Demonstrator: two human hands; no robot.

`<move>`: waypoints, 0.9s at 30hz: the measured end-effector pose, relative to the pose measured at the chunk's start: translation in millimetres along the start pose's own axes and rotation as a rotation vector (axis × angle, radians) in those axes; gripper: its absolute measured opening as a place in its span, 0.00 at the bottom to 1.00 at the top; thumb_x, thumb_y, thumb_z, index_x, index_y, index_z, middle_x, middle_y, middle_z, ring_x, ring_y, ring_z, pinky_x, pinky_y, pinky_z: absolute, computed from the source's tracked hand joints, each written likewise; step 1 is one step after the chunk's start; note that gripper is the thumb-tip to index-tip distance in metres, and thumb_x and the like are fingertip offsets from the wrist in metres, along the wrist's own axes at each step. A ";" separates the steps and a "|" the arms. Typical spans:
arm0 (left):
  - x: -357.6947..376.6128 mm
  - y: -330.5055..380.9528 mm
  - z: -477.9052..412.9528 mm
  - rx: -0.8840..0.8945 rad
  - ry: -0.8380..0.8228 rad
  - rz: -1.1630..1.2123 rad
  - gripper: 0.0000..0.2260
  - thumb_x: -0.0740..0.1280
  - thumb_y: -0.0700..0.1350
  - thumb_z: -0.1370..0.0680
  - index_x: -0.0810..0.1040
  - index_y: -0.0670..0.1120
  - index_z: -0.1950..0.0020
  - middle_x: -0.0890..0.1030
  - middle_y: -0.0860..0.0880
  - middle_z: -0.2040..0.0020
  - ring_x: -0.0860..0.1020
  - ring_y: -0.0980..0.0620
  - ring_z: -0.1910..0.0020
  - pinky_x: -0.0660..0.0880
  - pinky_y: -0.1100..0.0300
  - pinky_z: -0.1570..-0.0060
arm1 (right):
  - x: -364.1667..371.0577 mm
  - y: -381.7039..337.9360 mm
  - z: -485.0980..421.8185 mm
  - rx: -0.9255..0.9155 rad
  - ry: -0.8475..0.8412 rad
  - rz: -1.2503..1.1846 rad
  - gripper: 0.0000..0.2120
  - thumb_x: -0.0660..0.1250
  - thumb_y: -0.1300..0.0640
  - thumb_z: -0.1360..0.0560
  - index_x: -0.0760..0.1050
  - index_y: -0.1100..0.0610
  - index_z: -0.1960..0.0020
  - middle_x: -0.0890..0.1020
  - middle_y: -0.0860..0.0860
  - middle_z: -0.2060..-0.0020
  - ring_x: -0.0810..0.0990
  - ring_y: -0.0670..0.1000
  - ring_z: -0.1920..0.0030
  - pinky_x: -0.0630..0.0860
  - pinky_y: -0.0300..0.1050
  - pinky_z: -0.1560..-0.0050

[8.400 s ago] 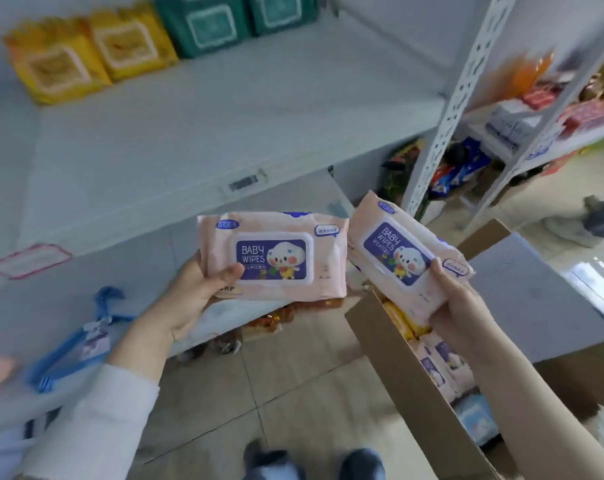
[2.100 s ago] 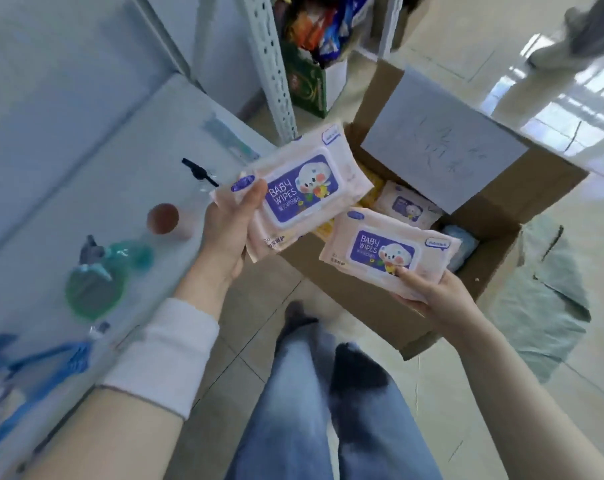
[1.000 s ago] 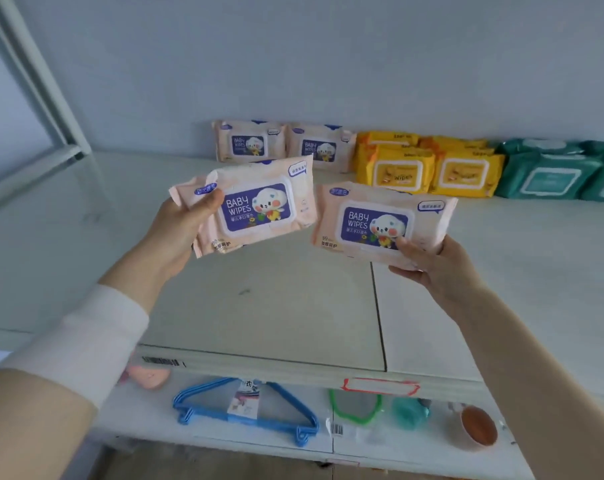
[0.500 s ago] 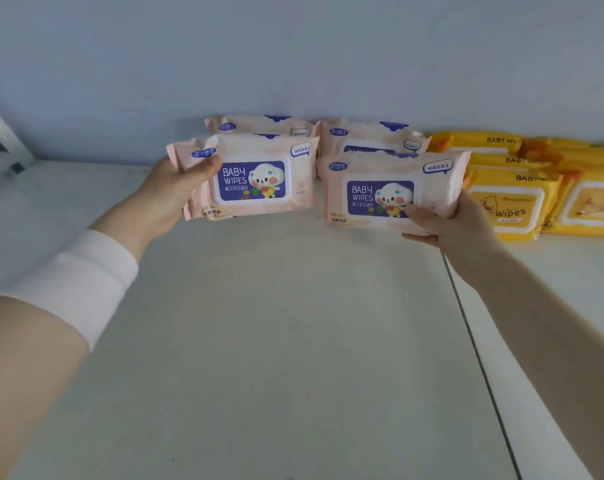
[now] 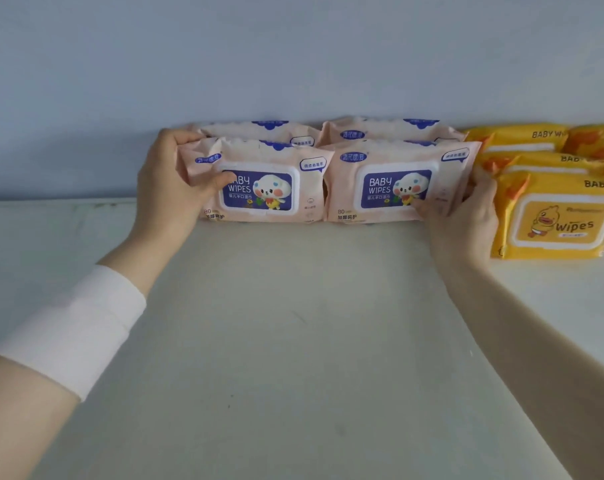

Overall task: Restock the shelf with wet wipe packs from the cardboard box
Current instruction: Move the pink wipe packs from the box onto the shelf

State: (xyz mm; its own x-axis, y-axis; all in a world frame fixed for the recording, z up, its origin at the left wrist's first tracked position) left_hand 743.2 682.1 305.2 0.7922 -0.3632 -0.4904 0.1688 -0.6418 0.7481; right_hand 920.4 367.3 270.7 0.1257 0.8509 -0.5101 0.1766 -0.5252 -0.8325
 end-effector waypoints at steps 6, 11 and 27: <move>3.1 45.5 20.6 0.316 0.076 -0.424 0.24 0.72 0.47 0.31 0.73 0.42 0.39 0.65 0.38 0.30 0.65 0.40 0.32 0.60 0.54 0.34 | 20.6 -11.9 27.2 -0.078 -0.052 0.313 0.41 0.65 0.56 0.24 0.42 0.61 0.23 0.52 0.61 0.26 0.54 0.61 0.26 0.52 0.50 0.26; 64.4 121.5 50.6 0.674 -0.274 -0.788 0.24 0.69 0.44 0.27 0.69 0.39 0.32 0.62 0.38 0.26 0.60 0.38 0.26 0.51 0.41 0.28 | 5.6 -27.5 50.3 -0.265 -0.190 0.541 0.38 0.65 0.53 0.25 0.48 0.58 0.23 0.41 0.59 0.24 0.48 0.61 0.26 0.52 0.50 0.27; 317.6 514.2 390.9 0.976 -0.665 -0.835 0.22 0.58 0.45 0.21 0.62 0.41 0.28 0.61 0.42 0.26 0.55 0.44 0.24 0.51 0.46 0.27 | -491.5 238.8 72.9 0.072 -0.284 1.057 0.30 0.56 0.48 0.21 0.50 0.56 0.23 0.50 0.59 0.24 0.43 0.62 0.24 0.45 0.60 0.25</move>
State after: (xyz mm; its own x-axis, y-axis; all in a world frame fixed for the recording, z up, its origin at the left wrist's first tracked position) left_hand 852.4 -27.3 359.3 0.2042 0.2741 -0.9398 -0.2380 -0.9173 -0.3192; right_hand 829.6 -175.3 306.9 -0.0506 -0.0512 -0.9974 0.0535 -0.9974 0.0485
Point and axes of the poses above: each hand's wrist, its own z-axis away from the middle knuckle, its own x-axis out of the palm, y = z × x, the point moved 8 cm from there along -z, towards the middle knuckle
